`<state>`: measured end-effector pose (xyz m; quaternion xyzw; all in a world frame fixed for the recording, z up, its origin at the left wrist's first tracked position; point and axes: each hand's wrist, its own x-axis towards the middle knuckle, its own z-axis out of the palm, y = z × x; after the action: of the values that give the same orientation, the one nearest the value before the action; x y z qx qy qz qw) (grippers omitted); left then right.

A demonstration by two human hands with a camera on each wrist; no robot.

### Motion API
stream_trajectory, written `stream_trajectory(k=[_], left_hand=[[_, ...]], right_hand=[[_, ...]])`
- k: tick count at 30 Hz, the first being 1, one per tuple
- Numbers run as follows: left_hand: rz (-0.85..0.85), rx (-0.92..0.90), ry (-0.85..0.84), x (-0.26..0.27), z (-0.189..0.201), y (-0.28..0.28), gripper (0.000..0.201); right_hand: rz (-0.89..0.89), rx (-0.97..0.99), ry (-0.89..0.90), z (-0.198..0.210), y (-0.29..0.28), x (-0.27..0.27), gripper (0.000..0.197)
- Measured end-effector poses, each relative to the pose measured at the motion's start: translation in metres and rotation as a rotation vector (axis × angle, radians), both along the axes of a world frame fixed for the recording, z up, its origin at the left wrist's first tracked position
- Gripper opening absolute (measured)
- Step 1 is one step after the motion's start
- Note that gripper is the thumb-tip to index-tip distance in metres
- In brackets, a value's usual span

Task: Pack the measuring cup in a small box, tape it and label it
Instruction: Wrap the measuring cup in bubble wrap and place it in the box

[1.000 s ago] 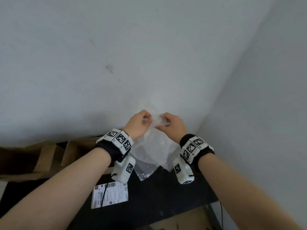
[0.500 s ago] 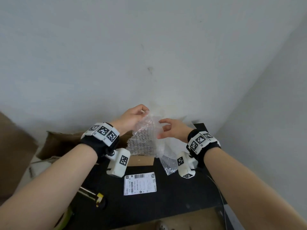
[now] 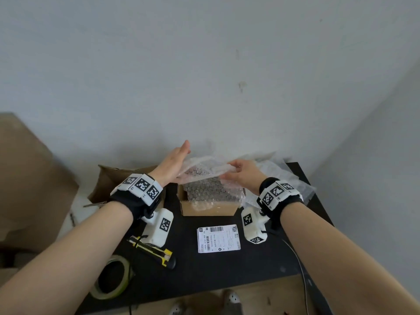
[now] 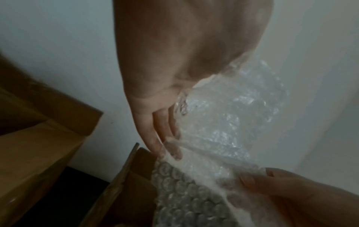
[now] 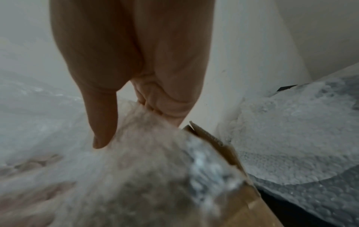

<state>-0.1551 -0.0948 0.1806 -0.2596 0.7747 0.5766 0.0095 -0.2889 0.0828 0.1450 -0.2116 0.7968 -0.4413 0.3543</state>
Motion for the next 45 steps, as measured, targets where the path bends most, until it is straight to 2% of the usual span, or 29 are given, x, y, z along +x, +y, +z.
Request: stream_trajectory(k=[3, 4, 5, 6, 7, 9, 11, 14, 16, 18, 21, 22, 28, 33, 37, 43, 45], left_hand=[[0.061, 0.186, -0.001, 0.011, -0.008, -0.009, 0.083], [0.078, 0.248, 0.001, 0.015, -0.012, -0.012, 0.077], [0.108, 0.294, 0.004, 0.019, -0.016, -0.015, 0.062], [0.132, 0.313, 0.0, 0.021, -0.021, -0.018, 0.044], [0.15, 0.295, -0.012, 0.023, -0.025, -0.021, 0.04], [0.121, 0.242, -0.042, 0.026, -0.031, -0.021, 0.052], [0.087, 0.218, -0.037, 0.028, -0.034, -0.019, 0.052], [0.072, 0.201, 0.009, 0.028, -0.04, -0.017, 0.036], [0.083, 0.097, 0.067, 0.026, -0.04, -0.018, 0.021], [0.055, 0.02, 0.114, 0.025, -0.036, -0.018, 0.007], [-0.015, 0.076, 0.139, 0.026, -0.029, -0.019, 0.014], [-0.019, 0.106, 0.141, 0.027, -0.027, -0.021, 0.014], [-0.086, 0.137, 0.107, 0.023, -0.015, -0.033, 0.016], [-0.057, 0.262, 0.2, 0.016, -0.005, -0.038, 0.016], [-0.011, 0.238, 0.23, 0.007, 0.003, -0.041, 0.014], [-0.099, 0.176, 0.217, 0.005, 0.014, -0.04, 0.035], [-0.117, 0.15, 0.236, 0.006, 0.018, -0.039, 0.038]], right_hand=[[-0.076, -0.018, -0.008, -0.006, -0.006, 0.004, 0.072], [-0.104, -0.027, -0.024, -0.011, -0.008, 0.004, 0.077], [-0.139, -0.044, -0.052, -0.012, -0.009, 0.006, 0.081], [-0.179, -0.064, -0.082, -0.013, -0.01, 0.009, 0.086], [-0.219, -0.079, -0.107, -0.017, -0.01, 0.009, 0.091], [-0.247, -0.112, -0.12, -0.028, -0.011, 0.006, 0.105], [-0.252, -0.13, -0.118, -0.025, -0.012, 0.011, 0.116], [-0.237, -0.122, -0.118, -0.022, -0.008, 0.022, 0.105], [-0.208, -0.092, -0.104, -0.019, -0.006, 0.028, 0.109], [-0.203, -0.1, -0.117, -0.012, -0.004, 0.032, 0.099], [-0.26, -0.29, -0.425, 0.006, -0.001, 0.032, 0.054], [-0.269, -0.349, -0.523, 0.009, 0.002, 0.03, 0.051], [-0.289, -0.436, -0.754, 0.014, 0.005, 0.012, 0.093], [-0.254, -0.322, -0.817, 0.008, -0.014, 0.004, 0.094], [-0.251, -0.334, -0.839, 0.008, -0.026, 0.005, 0.089], [-0.136, -0.304, -0.929, -0.001, -0.036, 0.007, 0.096], [-0.098, -0.333, -0.986, -0.003, -0.037, 0.008, 0.091]])
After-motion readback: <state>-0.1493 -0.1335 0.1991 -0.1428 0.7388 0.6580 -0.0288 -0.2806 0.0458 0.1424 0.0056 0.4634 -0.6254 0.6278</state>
